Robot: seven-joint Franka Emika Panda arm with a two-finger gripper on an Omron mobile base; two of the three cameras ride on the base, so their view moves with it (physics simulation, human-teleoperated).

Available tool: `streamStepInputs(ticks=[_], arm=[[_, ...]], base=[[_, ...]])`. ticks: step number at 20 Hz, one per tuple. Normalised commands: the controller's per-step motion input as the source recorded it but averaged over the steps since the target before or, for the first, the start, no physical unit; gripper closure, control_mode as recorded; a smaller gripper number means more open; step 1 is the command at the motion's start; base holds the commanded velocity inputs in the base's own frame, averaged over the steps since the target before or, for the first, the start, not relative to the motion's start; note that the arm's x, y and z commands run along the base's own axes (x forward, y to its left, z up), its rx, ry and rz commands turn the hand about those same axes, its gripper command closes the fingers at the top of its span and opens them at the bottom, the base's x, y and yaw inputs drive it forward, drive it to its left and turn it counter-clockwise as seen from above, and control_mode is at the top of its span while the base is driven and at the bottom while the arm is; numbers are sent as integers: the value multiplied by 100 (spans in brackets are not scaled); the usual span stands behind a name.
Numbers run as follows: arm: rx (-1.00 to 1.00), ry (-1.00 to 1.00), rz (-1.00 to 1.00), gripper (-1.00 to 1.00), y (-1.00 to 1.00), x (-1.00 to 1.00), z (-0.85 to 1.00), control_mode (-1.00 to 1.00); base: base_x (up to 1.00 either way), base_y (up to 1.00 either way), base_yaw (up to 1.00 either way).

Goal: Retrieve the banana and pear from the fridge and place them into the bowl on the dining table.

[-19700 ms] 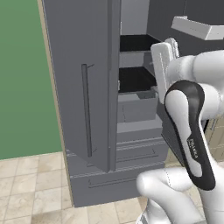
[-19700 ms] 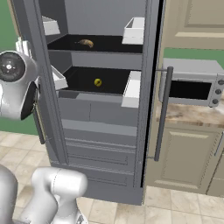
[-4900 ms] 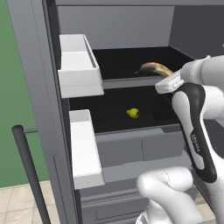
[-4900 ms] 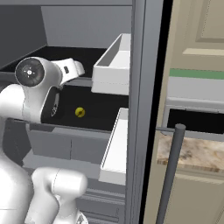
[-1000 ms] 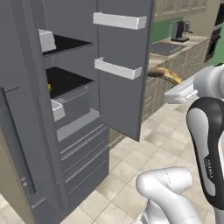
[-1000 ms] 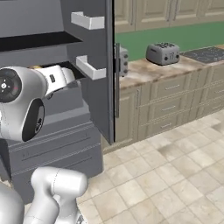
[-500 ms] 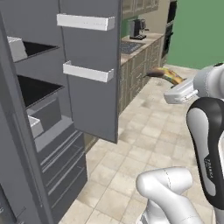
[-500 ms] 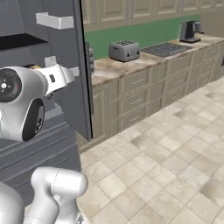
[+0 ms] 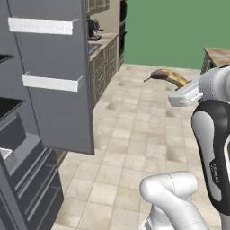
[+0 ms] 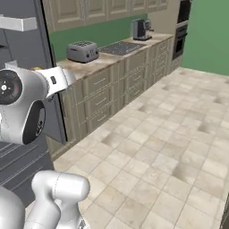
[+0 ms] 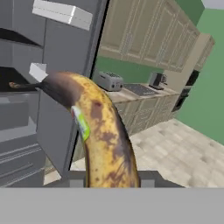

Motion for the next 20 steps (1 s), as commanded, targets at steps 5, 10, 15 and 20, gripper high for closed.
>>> streamStepInputs(ticks=[5, 10, 15, 20], arm=[[0, 0, 0, 100, 0, 0, 0, 100], [0, 0, 0, 100, 0, 0, 0, 100], [0, 0, 0, 100, 0, 0, 0, 100], [0, 0, 0, 100, 0, 0, 0, 100]], base=[[-12, 0, -45], [-27, 2, -44], [-23, 0, -42], [-2, -21, -34]])
